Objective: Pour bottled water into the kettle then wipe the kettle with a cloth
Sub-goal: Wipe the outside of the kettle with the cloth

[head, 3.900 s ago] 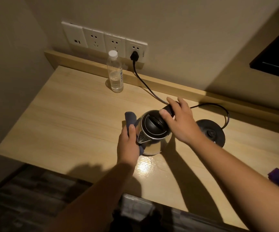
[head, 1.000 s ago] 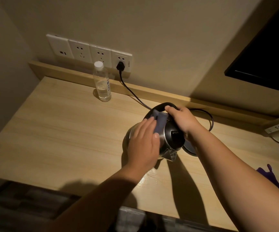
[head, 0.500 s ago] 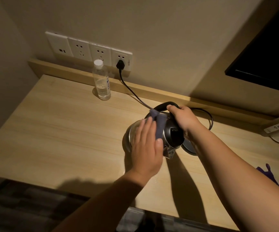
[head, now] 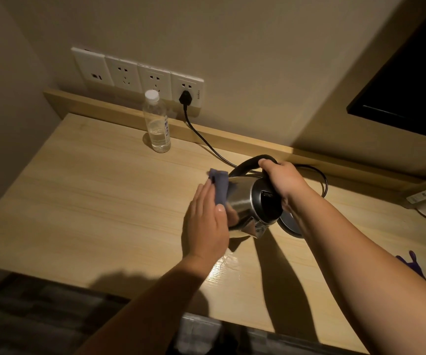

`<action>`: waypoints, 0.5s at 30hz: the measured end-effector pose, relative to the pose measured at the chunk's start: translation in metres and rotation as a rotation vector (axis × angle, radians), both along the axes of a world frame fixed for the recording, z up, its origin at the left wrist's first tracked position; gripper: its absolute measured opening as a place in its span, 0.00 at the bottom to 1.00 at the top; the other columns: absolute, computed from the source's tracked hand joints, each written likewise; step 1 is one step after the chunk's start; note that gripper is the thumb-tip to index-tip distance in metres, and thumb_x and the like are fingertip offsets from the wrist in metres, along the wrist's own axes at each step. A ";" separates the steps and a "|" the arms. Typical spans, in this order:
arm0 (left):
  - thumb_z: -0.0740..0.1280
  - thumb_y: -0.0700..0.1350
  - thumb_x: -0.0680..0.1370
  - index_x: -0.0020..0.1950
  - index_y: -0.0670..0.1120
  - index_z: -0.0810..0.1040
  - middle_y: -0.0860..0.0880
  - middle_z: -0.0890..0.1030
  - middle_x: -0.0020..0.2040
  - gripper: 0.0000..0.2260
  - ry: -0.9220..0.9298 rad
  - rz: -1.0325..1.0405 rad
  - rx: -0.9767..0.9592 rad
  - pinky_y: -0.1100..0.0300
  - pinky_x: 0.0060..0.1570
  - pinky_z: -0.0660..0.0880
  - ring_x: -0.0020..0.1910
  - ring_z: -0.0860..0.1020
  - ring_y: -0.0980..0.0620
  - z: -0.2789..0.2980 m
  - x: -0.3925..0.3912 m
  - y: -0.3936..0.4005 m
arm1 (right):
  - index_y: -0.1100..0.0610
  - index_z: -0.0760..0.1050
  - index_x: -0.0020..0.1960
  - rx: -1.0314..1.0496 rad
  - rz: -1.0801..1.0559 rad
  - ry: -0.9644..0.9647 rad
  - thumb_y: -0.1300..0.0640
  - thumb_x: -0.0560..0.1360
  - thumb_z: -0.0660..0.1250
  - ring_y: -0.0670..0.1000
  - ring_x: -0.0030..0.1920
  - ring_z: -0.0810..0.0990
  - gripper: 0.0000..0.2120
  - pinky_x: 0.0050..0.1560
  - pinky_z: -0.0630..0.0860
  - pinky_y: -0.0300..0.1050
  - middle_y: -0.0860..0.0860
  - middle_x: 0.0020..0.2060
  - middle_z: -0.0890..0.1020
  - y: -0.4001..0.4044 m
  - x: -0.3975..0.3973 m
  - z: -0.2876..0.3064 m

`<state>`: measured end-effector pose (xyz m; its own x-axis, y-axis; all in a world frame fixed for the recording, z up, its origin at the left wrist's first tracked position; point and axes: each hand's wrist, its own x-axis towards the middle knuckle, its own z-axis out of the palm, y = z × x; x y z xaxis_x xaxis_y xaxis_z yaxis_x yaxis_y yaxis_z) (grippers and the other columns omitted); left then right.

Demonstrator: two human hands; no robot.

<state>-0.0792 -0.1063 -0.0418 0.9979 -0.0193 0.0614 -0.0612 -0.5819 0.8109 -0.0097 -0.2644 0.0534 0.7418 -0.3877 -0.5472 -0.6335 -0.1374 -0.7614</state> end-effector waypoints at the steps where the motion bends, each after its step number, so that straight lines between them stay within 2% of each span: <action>1: 0.44 0.53 0.81 0.78 0.51 0.55 0.54 0.56 0.78 0.25 -0.056 -0.046 0.021 0.50 0.76 0.53 0.77 0.49 0.59 0.008 -0.005 -0.008 | 0.58 0.72 0.58 -0.007 -0.008 -0.001 0.46 0.76 0.65 0.57 0.41 0.81 0.18 0.40 0.76 0.47 0.58 0.43 0.81 0.000 0.001 -0.001; 3: 0.47 0.49 0.81 0.78 0.48 0.56 0.53 0.55 0.78 0.24 -0.206 -0.149 0.063 0.54 0.76 0.48 0.78 0.49 0.55 0.017 -0.014 -0.019 | 0.60 0.72 0.59 -0.016 -0.008 -0.003 0.47 0.75 0.65 0.59 0.42 0.82 0.19 0.43 0.78 0.49 0.59 0.44 0.81 0.001 0.004 -0.001; 5: 0.50 0.47 0.80 0.77 0.45 0.57 0.50 0.57 0.77 0.24 -0.331 -0.210 0.101 0.54 0.76 0.48 0.78 0.51 0.52 0.015 -0.012 -0.020 | 0.60 0.73 0.58 -0.019 0.000 0.010 0.46 0.75 0.65 0.60 0.44 0.82 0.20 0.46 0.79 0.52 0.60 0.45 0.82 0.003 0.005 -0.001; 7: 0.49 0.47 0.81 0.77 0.46 0.59 0.48 0.61 0.77 0.23 -0.322 -0.187 0.102 0.53 0.76 0.51 0.77 0.53 0.52 0.005 -0.005 -0.014 | 0.60 0.73 0.58 -0.015 -0.007 0.004 0.46 0.75 0.66 0.58 0.42 0.82 0.20 0.44 0.79 0.50 0.59 0.43 0.82 0.001 0.004 -0.001; 9: 0.47 0.50 0.81 0.77 0.51 0.59 0.51 0.63 0.77 0.23 -0.127 -0.068 0.005 0.52 0.74 0.58 0.76 0.56 0.55 -0.001 0.002 -0.002 | 0.59 0.72 0.58 -0.012 -0.007 0.009 0.47 0.75 0.66 0.57 0.39 0.82 0.18 0.40 0.78 0.48 0.58 0.41 0.82 0.000 0.001 -0.001; 11: 0.46 0.53 0.81 0.75 0.57 0.62 0.54 0.67 0.74 0.22 0.110 0.027 -0.142 0.52 0.69 0.66 0.71 0.64 0.57 -0.009 0.014 0.012 | 0.58 0.72 0.57 -0.007 0.004 0.018 0.46 0.76 0.65 0.58 0.41 0.83 0.17 0.41 0.79 0.50 0.58 0.43 0.82 0.002 0.000 -0.001; 13: 0.47 0.56 0.80 0.69 0.60 0.67 0.54 0.74 0.66 0.19 0.292 0.032 -0.221 0.48 0.62 0.73 0.62 0.73 0.55 -0.008 0.035 0.025 | 0.58 0.71 0.58 -0.006 0.015 0.006 0.46 0.76 0.65 0.59 0.42 0.83 0.18 0.41 0.79 0.50 0.59 0.45 0.82 0.006 0.001 -0.001; 15: 0.48 0.56 0.80 0.62 0.58 0.71 0.52 0.77 0.57 0.17 0.411 -0.032 -0.207 0.45 0.56 0.76 0.54 0.76 0.53 0.003 0.055 0.031 | 0.59 0.71 0.59 -0.017 0.039 -0.006 0.47 0.76 0.65 0.58 0.42 0.82 0.19 0.39 0.78 0.48 0.59 0.45 0.82 0.012 0.003 0.001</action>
